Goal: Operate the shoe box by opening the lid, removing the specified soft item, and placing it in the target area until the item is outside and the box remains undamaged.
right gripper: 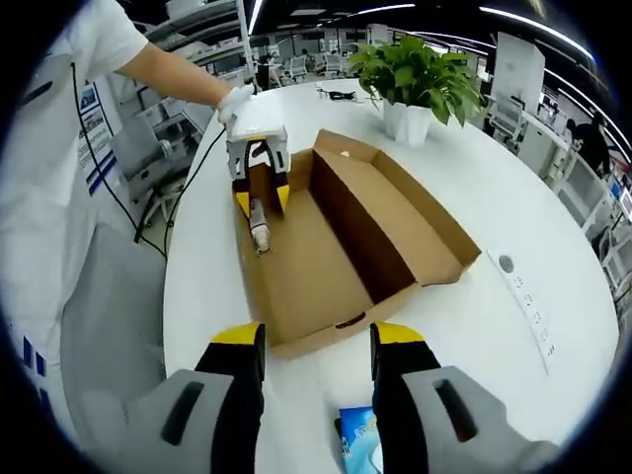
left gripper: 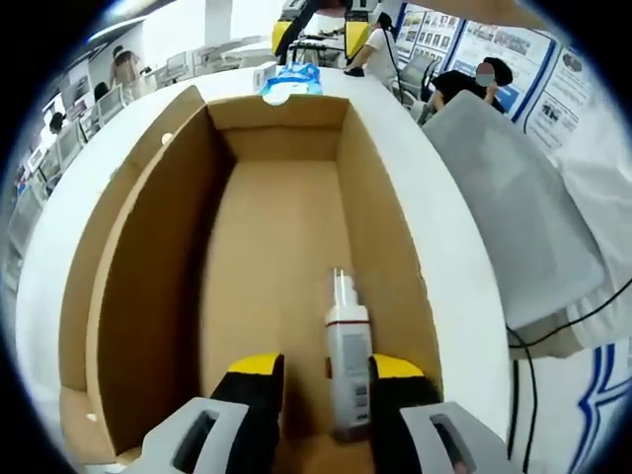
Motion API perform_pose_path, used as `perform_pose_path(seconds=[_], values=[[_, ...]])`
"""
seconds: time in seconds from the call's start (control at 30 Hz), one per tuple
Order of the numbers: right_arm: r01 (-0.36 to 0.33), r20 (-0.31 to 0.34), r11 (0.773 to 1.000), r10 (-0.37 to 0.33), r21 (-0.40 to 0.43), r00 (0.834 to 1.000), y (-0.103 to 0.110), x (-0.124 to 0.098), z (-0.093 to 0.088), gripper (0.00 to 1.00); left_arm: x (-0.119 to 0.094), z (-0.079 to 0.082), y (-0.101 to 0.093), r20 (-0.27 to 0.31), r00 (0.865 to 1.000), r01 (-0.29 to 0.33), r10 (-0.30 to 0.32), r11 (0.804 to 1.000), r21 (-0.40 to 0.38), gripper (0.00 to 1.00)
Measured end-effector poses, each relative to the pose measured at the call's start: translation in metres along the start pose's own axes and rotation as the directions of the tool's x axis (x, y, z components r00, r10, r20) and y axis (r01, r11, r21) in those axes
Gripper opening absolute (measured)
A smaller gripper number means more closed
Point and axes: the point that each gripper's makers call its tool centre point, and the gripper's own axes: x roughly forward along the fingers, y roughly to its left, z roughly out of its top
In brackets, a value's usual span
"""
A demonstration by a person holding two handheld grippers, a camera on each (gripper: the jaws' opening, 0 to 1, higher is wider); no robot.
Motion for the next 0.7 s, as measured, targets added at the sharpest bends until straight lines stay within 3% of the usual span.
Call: perform_pose_path(seconds=[0.23, 0.47, 0.7], values=[[0.002, -0.003, 1.0, -0.002, 0.003, 1.0, -0.002, 0.002, -0.003, 0.39, -0.001, -0.001, -0.002, -0.02, 0.998, 0.062, -0.061, 0.997, 0.035, 0.38], [0.001, -0.003, 1.0, -0.001, 0.01, 1.0, -0.002, 0.003, -0.005, 0.39, 0.002, -0.005, -0.006, -0.096, 0.991, 0.106, -0.097, 0.99, 0.091, 0.37], [0.003, 0.003, 1.0, -0.003, 0.012, 1.0, -0.003, 0.004, -0.004, 0.38, 0.006, -0.01, -0.004, -0.16, 0.985, 0.087, -0.061, 0.983, 0.163, 0.38]])
